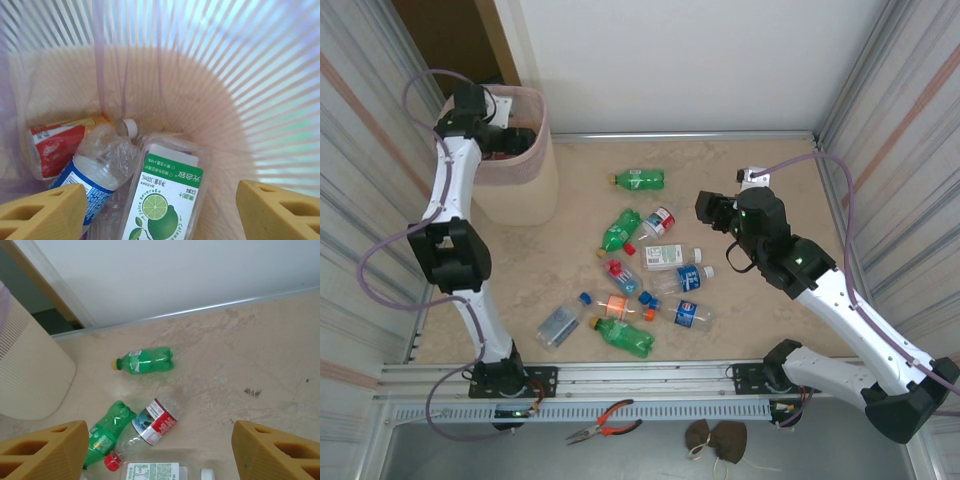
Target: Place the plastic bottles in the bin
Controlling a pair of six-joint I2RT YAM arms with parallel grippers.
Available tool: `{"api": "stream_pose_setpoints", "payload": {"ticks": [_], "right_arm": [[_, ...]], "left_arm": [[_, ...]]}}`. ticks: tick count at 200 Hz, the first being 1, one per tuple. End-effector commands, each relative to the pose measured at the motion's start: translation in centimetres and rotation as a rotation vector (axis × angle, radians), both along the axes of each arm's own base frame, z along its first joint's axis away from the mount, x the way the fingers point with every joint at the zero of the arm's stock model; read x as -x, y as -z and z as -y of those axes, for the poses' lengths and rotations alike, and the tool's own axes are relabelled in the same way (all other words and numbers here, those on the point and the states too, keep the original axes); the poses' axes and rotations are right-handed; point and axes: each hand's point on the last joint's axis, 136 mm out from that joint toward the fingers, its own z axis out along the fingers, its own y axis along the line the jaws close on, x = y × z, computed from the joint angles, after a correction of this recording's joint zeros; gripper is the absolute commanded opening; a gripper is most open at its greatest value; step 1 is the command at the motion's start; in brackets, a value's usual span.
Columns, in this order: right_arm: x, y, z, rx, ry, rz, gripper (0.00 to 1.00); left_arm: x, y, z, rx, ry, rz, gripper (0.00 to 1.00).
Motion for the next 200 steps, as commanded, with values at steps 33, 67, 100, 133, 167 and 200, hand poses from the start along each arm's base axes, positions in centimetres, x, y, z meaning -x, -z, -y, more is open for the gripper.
{"api": "stream_pose_setpoints", "payload": {"ticks": [33,67,100,133,167,200], "right_arm": [[0.7,-1.0,0.6,-0.032,0.022,0.019,0.74],[0.8,-1.0,0.7,-0.032,0.022,0.02,0.74],[0.8,-0.8,0.5,-0.033,0.017,0.02,0.75],[0.7,-0.5,0.4,-0.033,0.012,0.017,0.75],[0.7,-0.3,0.3,-0.032,0.005,0.018,0.75],[0.7,0.2,0.1,-0.032,-0.007,0.01,0.75]], "left_arm": [[3.4,-8.8,1.6,0.05,0.063,0.166,0.78],[5.6,-11.6,3.1,0.044,0.118,0.216,0.77],[8.7,-13.2,5.6,0.026,0.212,0.239,0.77],[12.5,-13.0,7.4,-0.012,0.261,0.223,0.76],[17.1,-11.2,9.9,-0.106,0.347,0.192,0.76],[21.6,-8.1,11.1,-0.196,0.403,0.102,0.75]]}}
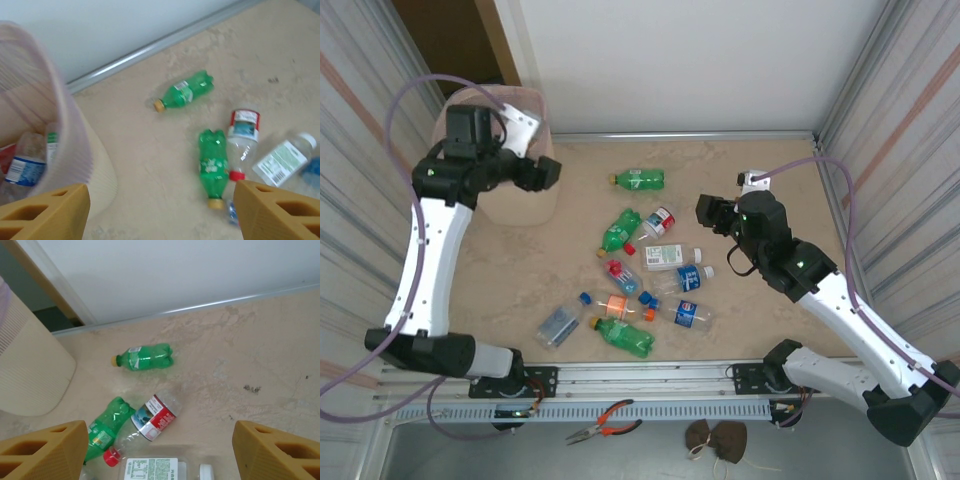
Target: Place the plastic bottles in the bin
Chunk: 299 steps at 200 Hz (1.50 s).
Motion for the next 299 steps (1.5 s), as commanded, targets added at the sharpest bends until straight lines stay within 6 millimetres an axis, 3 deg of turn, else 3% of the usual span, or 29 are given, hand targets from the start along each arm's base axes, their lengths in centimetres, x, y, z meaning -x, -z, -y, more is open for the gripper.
{"api": "stream_pose_setpoints", "payload": {"ticks": [1,35,68,93,144,161,179,201,215,266,279,299], "right_arm": [[0.2,-0.4,0.0,-0.034,0.001,0.015,0.75],[0.0,0.2,-0.2,-0.04,-0.005,0.007,0.75],[-0.2,0.7,-0.9,-0.049,-0.024,-0.008,0.75],[-0.3,1.1,-1.2,-0.048,-0.034,-0.019,0.75],[-0.4,1.4,-1.2,-0.056,-0.032,-0.022,0.75],[-0.4,1.5,-1.1,-0.053,-0.028,-0.025,0.75],[-0.4,1.6,-1.0,-0.053,-0.025,-0.025,0.75],[-0.5,1.6,-1.2,-0.058,-0.027,-0.028,0.75],[-0.6,1.6,-1.3,-0.061,-0.034,-0.03,0.75],[-0.6,2.3,-0.6,-0.059,-0.019,-0.037,0.75],[-0.8,2.5,-0.6,-0.062,-0.024,-0.045,0.75],[-1.0,2.8,-0.8,-0.073,-0.038,-0.055,0.75]], "left_arm": [[3.5,2.4,-0.4,-0.121,0.013,-0.056,0.75],[8.4,7.2,0.3,-0.178,0.033,-0.176,0.75],[12.1,12.0,0.2,-0.235,0.069,-0.267,0.75],[13.2,15.6,-0.7,-0.321,0.087,-0.316,0.76],[14.2,20.1,-0.3,-0.462,0.222,-0.451,0.79],[14.5,20.8,0.0,-0.49,0.211,-0.515,0.79],[13.8,20.3,0.4,-0.602,0.153,-0.487,0.81],[12.7,17.8,2.1,-0.481,0.027,-0.551,0.81],[12.8,17.5,3.5,-0.416,0.005,-0.58,0.8],[15.7,20.7,2.5,-0.338,-0.227,-0.654,0.81],[16.4,20.9,3.0,-0.333,-0.252,-0.644,0.83],[17.9,22.9,3.6,-0.302,-0.296,-0.689,0.84]]}}
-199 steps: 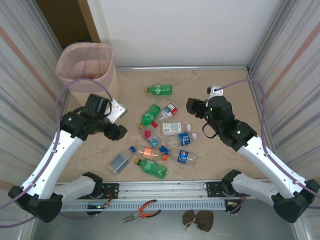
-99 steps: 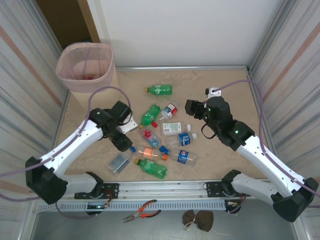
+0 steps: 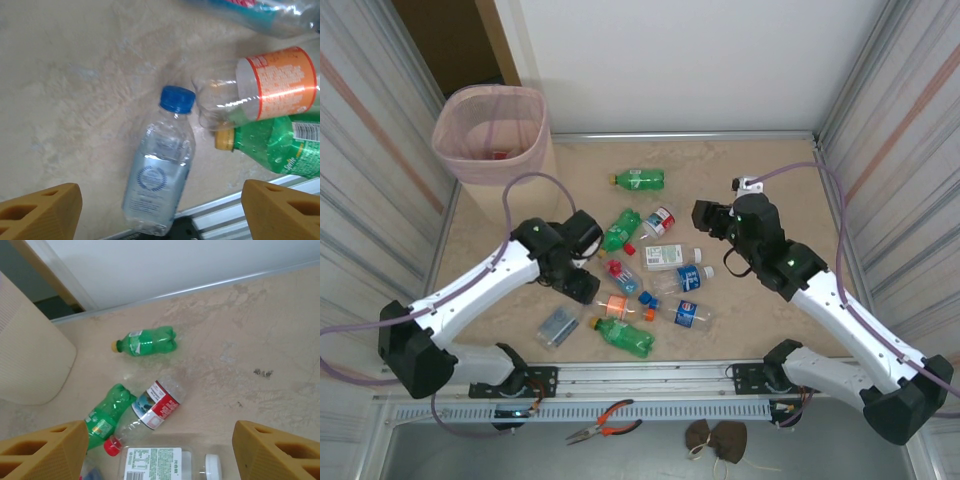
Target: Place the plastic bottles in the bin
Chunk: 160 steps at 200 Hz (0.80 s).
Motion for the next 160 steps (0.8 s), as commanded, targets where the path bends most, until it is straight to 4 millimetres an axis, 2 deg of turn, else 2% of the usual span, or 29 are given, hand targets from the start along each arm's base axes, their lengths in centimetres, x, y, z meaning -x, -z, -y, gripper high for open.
{"api": "stream_pose_setpoints", "payload": {"ticks": [1,24,29,57,86,116,160], "right_arm": [[-0.3,-0.3,-0.3,-0.045,-0.014,0.002,0.75],[-0.3,-0.4,-0.6,-0.061,-0.029,0.002,0.75],[-0.7,0.5,-0.8,-0.049,-0.031,-0.021,0.75],[-0.9,1.1,-1.1,-0.052,-0.041,-0.039,0.75],[-1.2,1.4,-1.1,-0.054,-0.041,-0.046,0.75],[-1.5,1.7,-0.9,-0.064,-0.031,-0.056,0.75],[-1.7,2.0,-1.2,-0.069,-0.04,-0.068,0.75]], "left_arm": [[1.3,1.2,-0.1,0.023,-0.167,0.007,0.84],[1.8,2.6,-1.6,-0.054,-0.235,0.089,0.86],[1.8,2.9,-1.9,-0.057,-0.248,0.099,0.86],[2.2,4.8,-3.0,-0.066,-0.311,0.118,0.9],[3.1,6.8,-2.9,0.001,-0.333,0.101,0.93],[3.4,8.2,-1.8,0.076,-0.32,0.083,0.95],[3.3,9.4,-2.8,0.061,-0.349,0.071,0.97]]}}
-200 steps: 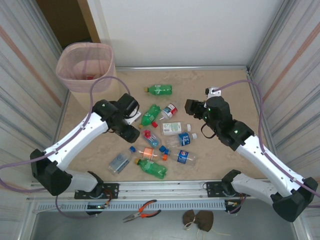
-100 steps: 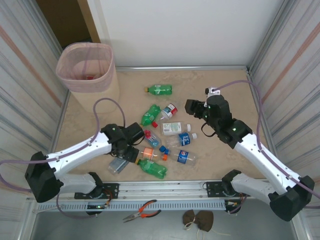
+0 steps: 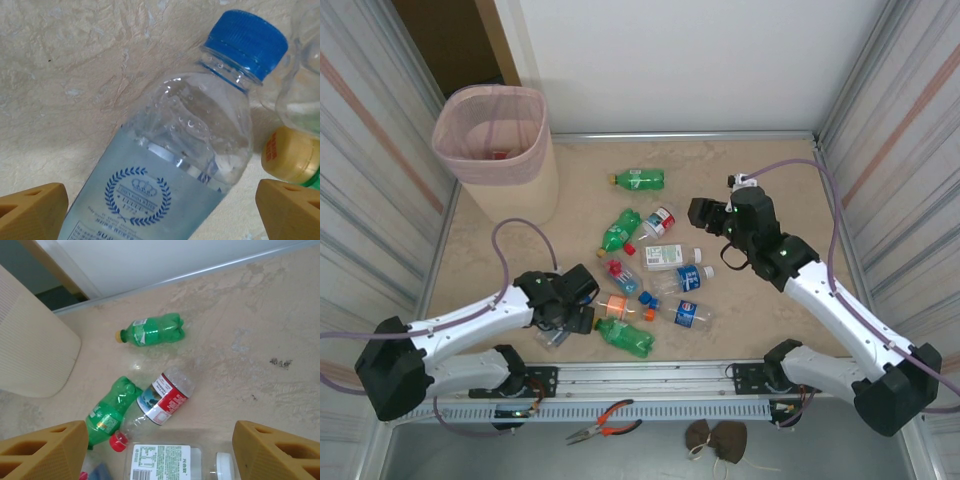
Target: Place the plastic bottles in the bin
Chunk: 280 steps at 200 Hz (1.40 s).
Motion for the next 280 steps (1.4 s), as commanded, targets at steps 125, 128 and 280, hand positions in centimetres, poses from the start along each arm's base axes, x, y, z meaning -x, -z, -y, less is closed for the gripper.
{"api": "stream_pose_setpoints", "payload": {"ticks": [125,128,280], "right_arm": [[-0.6,0.3,-0.3,-0.029,0.009,-0.018,0.75],[-0.6,0.2,-0.3,-0.029,0.011,-0.016,0.75],[-0.8,0.3,-0.9,-0.042,-0.003,-0.03,0.75]], "left_arm": [[-1.3,2.4,-1.7,0.172,-0.17,0.007,0.63],[-1.3,2.4,-1.7,0.171,-0.171,0.006,0.62],[-1.0,1.3,-0.8,0.147,-0.184,-0.008,0.58]]}}
